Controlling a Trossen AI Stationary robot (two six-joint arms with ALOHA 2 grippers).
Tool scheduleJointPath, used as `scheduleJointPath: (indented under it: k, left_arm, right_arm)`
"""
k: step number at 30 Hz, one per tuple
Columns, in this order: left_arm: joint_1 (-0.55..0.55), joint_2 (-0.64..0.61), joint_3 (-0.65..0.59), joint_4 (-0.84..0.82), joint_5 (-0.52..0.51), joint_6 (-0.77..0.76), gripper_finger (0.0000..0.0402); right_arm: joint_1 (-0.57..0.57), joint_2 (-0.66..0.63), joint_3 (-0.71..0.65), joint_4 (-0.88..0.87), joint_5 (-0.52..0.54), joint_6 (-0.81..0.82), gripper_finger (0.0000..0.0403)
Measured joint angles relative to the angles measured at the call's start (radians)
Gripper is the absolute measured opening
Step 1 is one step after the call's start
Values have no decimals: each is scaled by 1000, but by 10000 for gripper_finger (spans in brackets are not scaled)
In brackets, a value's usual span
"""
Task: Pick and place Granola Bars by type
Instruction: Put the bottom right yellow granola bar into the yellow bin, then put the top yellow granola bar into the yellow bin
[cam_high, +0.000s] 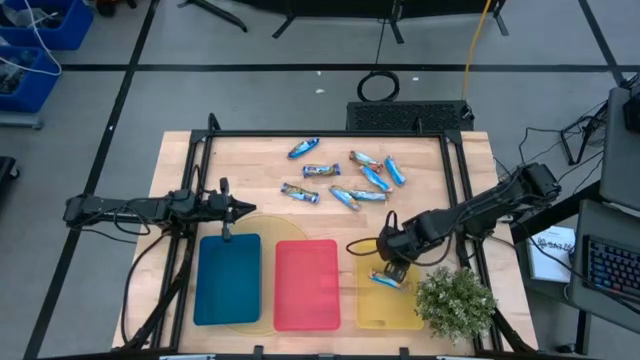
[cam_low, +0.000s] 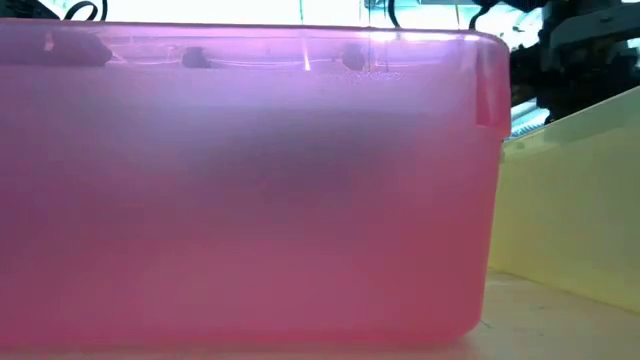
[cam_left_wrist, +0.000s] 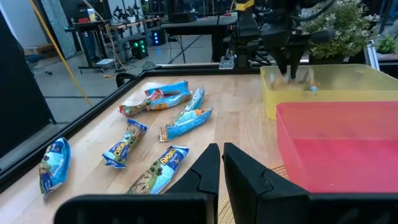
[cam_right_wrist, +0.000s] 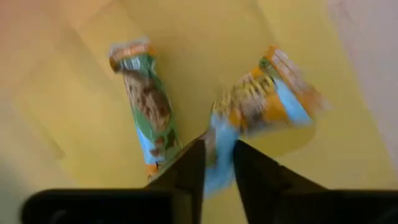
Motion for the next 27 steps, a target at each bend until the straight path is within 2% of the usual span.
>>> scheduleJointPath:
  k: [7,11,16,23,27]
  left_arm:
    - [0,0,0,0,0,0,31]
    - [0,0,0,0,0,0,31]
    - [0,0,0,0,0,0,31]
    - [0,0,0,0,0,0,31]
    - [0,0,0,0,0,0,31]
  right_arm:
    - [-43,1,0,26,6,-52,151]
    - [-79,-5,0,175,21,-142,159]
    - [-135,-35,0,307,-33,-245,153]
    - [-303,-105,0,421,3,-456,148]
    - [-466,-134,0,399,50,-504,148]
